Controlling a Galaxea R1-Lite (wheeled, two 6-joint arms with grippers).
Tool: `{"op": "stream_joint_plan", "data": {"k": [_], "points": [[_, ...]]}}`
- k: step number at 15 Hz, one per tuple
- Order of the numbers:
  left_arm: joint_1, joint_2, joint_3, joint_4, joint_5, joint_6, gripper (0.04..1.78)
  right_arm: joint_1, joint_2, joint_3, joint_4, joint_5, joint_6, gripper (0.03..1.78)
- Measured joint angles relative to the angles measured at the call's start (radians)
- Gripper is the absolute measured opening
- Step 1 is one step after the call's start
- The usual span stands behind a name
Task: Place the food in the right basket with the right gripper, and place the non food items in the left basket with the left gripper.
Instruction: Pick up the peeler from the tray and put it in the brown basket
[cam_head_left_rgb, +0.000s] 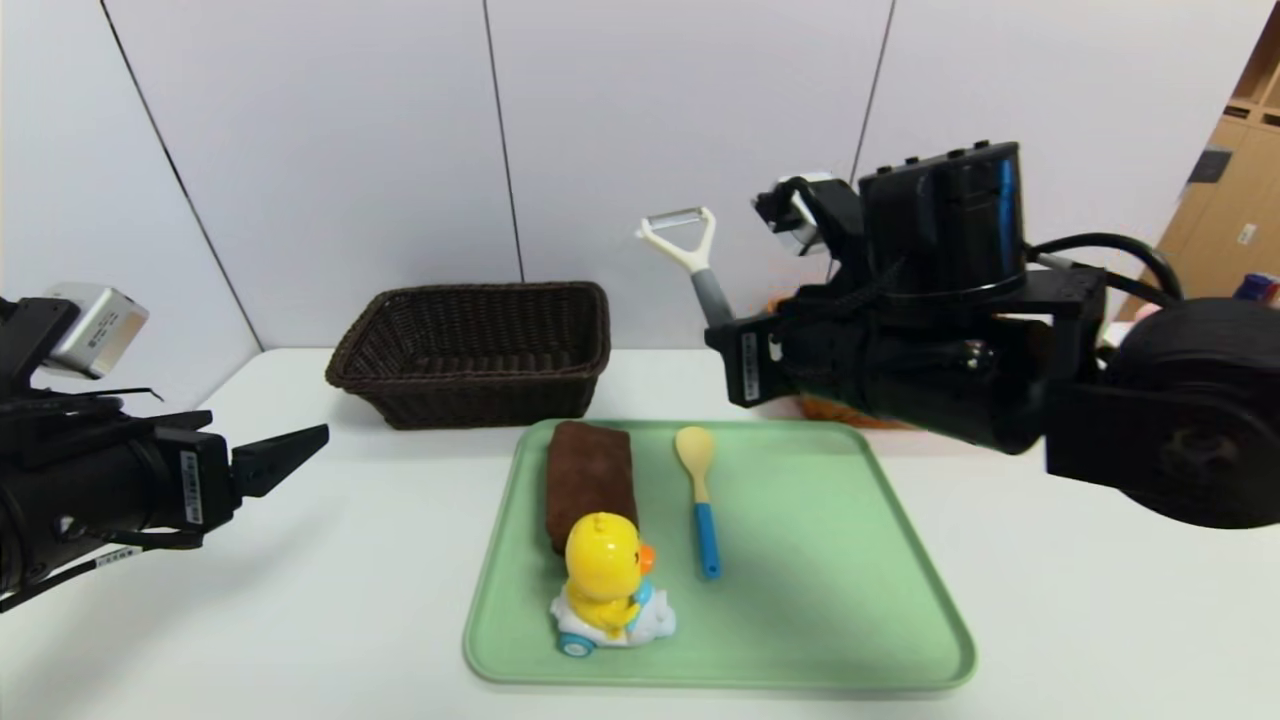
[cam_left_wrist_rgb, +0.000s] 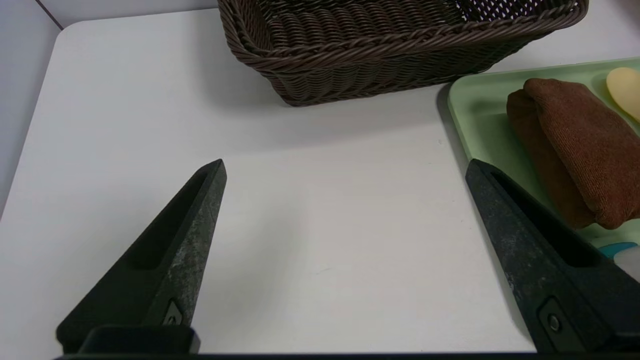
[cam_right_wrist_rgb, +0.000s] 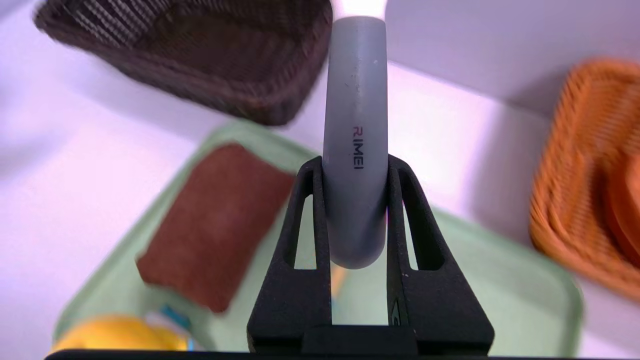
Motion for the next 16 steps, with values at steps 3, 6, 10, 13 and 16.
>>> {"op": "stream_joint_plan", "data": {"k": [3,6,10,13,16], "points": [[0.0,-0.007,0.002,0.0,0.0,-0.002,1.69,0.027,0.175,-0.151,-0.179,0.01,-0.044,0.32],[0.0,-0.013,0.004,0.0,0.0,-0.002,1.69,0.07,0.35,-0.31,-0.36,0.013,-0.116,0.32],[0.0,-0.019,0.01,0.0,-0.001,-0.004,1.69,0.113,0.564,-0.624,-0.445,0.001,-0.133,0.32],[0.0,-0.023,0.017,0.0,0.0,-0.005,1.69,0.129,0.667,-0.711,-0.438,-0.008,-0.141,0.32],[0.0,-0.024,0.019,0.0,0.0,-0.004,1.69,0.126,0.719,-0.721,-0.403,-0.049,-0.142,0.6]]}}
